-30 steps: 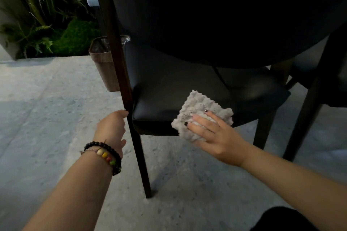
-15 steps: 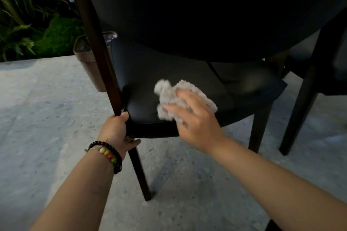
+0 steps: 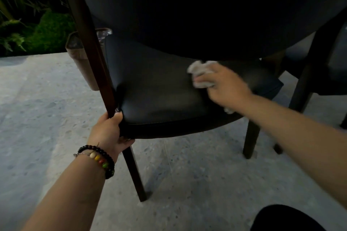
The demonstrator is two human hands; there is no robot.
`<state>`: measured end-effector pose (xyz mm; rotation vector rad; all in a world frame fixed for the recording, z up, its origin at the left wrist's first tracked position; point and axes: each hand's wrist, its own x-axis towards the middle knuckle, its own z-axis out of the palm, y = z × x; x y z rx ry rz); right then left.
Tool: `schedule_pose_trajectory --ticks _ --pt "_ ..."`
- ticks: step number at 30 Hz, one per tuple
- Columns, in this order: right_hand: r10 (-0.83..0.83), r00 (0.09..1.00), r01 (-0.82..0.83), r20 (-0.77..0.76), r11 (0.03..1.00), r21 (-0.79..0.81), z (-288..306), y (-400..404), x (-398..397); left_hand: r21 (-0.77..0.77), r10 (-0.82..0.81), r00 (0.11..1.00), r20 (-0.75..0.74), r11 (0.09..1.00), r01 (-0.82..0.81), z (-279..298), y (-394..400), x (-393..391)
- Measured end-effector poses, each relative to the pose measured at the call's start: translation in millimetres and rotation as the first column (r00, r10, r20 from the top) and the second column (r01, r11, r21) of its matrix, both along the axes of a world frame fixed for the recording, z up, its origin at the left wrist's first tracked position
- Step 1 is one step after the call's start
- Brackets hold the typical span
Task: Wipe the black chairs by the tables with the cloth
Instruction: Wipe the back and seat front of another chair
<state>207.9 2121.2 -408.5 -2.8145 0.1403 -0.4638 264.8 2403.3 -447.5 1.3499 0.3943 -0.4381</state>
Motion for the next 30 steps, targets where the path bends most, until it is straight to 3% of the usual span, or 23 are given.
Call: schedule_pose_trajectory --ticks 3,7,9,12,15,17,20,22,24,25,26,28,30 --pt "-0.254 0.961 0.257 -0.107 0.966 0.013 8.7 -71.0 -28.3 0.005 0.01 1.0 0.004 1.0 -0.01 -1.6 -1.3 0.5" --pt "-0.509 0.859 0.499 0.048 0.855 0.14 3.6 -54.3 -22.3 0.008 -0.006 1.0 -0.003 1.0 0.006 -0.4 -5.9 5.4" --pt "-0.456 0.882 0.44 0.123 0.888 0.135 -3.0 -14.4 -17.7 0.021 -0.009 1.0 -0.003 1.0 0.009 1.4 -7.3 7.0" --pt "-0.231 0.96 0.211 0.156 0.968 0.134 -12.6 47.2 -23.1 0.058 -0.043 0.999 0.0 0.997 0.043 3.2 -4.2 7.4" --pt "-0.114 0.976 0.049 0.186 0.945 0.324 -10.8 95.0 -23.1 0.111 -0.129 0.992 -0.011 0.985 0.13 5.5 5.3 6.0" --pt "-0.065 0.966 -0.096 0.251 0.809 0.58 -0.1 124.6 -8.9 0.171 -0.186 0.982 -0.001 0.968 0.184 8.3 12.8 4.4" --pt "-0.047 0.971 -0.195 0.234 0.409 0.892 17.1 174.6 34.2 0.322 -0.195 0.974 0.112 0.935 0.15 9.8 19.7 2.5" --pt "-0.085 0.984 -0.144 0.156 0.137 0.98 33.4 201.5 68.6 0.427 -0.215 0.961 0.172 0.896 0.124 10.7 21.4 0.7" --pt "-0.165 0.98 -0.116 0.108 -0.043 0.992 54.5 215.7 94.7 0.44 -0.244 0.955 0.171 0.886 0.147 10.9 24.5 -0.8" --pt "-0.197 0.976 -0.107 0.095 -0.049 0.993 63.9 219.8 102.7 0.432 -0.257 0.951 0.172 0.887 0.161 10.5 26.3 -0.9" --pt "-0.213 0.973 -0.083 0.085 0.017 0.996 69.9 222.4 107.0 0.429 -0.272 0.947 0.169 0.886 0.178 11.9 27.9 -1.7" --pt "-0.197 0.976 -0.021 0.094 0.342 0.94 68.3 226.7 102.3 0.434 -0.305 0.938 0.165 0.876 0.208 12.6 32.1 -1.0" --pt "-0.096 0.977 -0.074 0.189 0.681 0.728 56.0 225.7 79.8 0.452 -0.34 0.924 0.173 0.861 0.233 8.9 36.0 3.2"
